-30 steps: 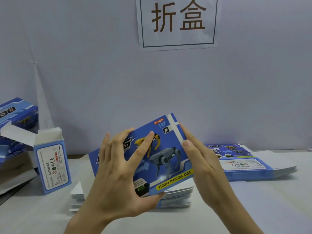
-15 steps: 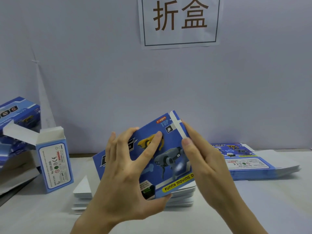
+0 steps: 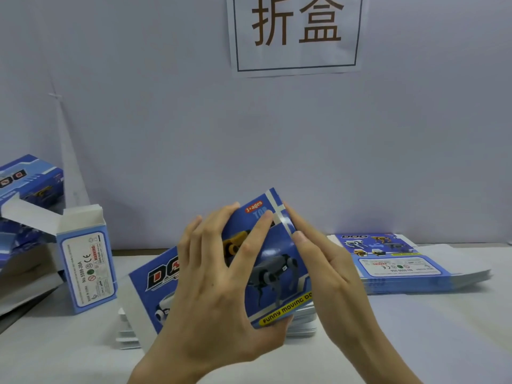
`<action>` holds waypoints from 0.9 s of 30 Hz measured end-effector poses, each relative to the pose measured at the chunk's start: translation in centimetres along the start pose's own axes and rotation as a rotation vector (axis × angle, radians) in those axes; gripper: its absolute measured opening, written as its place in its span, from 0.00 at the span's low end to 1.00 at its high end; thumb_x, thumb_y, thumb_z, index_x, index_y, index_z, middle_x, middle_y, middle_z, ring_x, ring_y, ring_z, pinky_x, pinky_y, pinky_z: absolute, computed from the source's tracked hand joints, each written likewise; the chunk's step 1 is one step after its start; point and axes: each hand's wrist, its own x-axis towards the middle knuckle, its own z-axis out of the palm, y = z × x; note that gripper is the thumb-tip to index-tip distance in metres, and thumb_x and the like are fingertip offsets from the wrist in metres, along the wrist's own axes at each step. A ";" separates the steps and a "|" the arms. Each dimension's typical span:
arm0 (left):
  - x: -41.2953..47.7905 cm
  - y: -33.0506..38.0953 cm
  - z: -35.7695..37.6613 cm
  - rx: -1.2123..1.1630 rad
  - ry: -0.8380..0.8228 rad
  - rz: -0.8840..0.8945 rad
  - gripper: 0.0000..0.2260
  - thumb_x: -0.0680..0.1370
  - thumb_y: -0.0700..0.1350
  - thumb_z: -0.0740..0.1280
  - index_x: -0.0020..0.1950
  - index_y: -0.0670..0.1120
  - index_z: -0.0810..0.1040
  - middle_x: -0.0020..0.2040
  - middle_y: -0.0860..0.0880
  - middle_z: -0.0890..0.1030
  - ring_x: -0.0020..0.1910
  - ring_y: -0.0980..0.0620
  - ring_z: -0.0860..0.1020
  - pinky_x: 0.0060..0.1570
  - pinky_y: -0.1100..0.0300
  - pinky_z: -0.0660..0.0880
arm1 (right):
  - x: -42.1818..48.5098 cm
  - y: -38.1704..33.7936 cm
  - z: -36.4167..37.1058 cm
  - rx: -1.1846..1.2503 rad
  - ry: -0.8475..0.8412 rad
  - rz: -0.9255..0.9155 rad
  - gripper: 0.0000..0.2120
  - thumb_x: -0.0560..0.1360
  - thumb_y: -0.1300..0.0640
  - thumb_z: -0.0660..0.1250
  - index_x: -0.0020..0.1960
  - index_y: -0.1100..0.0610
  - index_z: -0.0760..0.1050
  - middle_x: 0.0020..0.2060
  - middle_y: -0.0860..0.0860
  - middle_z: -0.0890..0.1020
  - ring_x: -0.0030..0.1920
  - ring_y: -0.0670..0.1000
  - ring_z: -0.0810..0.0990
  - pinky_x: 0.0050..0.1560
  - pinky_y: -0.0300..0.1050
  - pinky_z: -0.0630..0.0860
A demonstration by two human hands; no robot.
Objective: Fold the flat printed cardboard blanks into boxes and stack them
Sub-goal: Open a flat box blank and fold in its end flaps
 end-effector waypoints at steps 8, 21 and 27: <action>0.2 -0.4 -0.8 -0.024 -0.024 -0.021 0.46 0.61 0.68 0.67 0.74 0.48 0.62 0.70 0.39 0.64 0.68 0.39 0.65 0.62 0.34 0.68 | -0.1 -0.1 -0.6 -0.107 -0.211 -0.027 0.27 0.72 0.43 0.64 0.71 0.33 0.63 0.67 0.41 0.74 0.63 0.45 0.77 0.52 0.40 0.79; 0.0 -0.7 -0.6 -0.089 -0.075 0.038 0.48 0.61 0.68 0.68 0.76 0.49 0.60 0.72 0.41 0.62 0.71 0.42 0.61 0.63 0.31 0.65 | -0.1 -0.4 -0.9 -0.266 -0.201 -0.089 0.30 0.70 0.41 0.64 0.71 0.33 0.63 0.68 0.37 0.64 0.70 0.44 0.66 0.58 0.39 0.77; 0.1 -0.7 -0.7 -0.121 -0.082 0.037 0.48 0.60 0.68 0.69 0.75 0.49 0.62 0.72 0.41 0.61 0.71 0.42 0.61 0.60 0.31 0.68 | -0.2 -0.2 -0.7 -0.249 -0.217 -0.070 0.30 0.69 0.41 0.65 0.70 0.32 0.63 0.67 0.37 0.63 0.70 0.45 0.65 0.53 0.38 0.78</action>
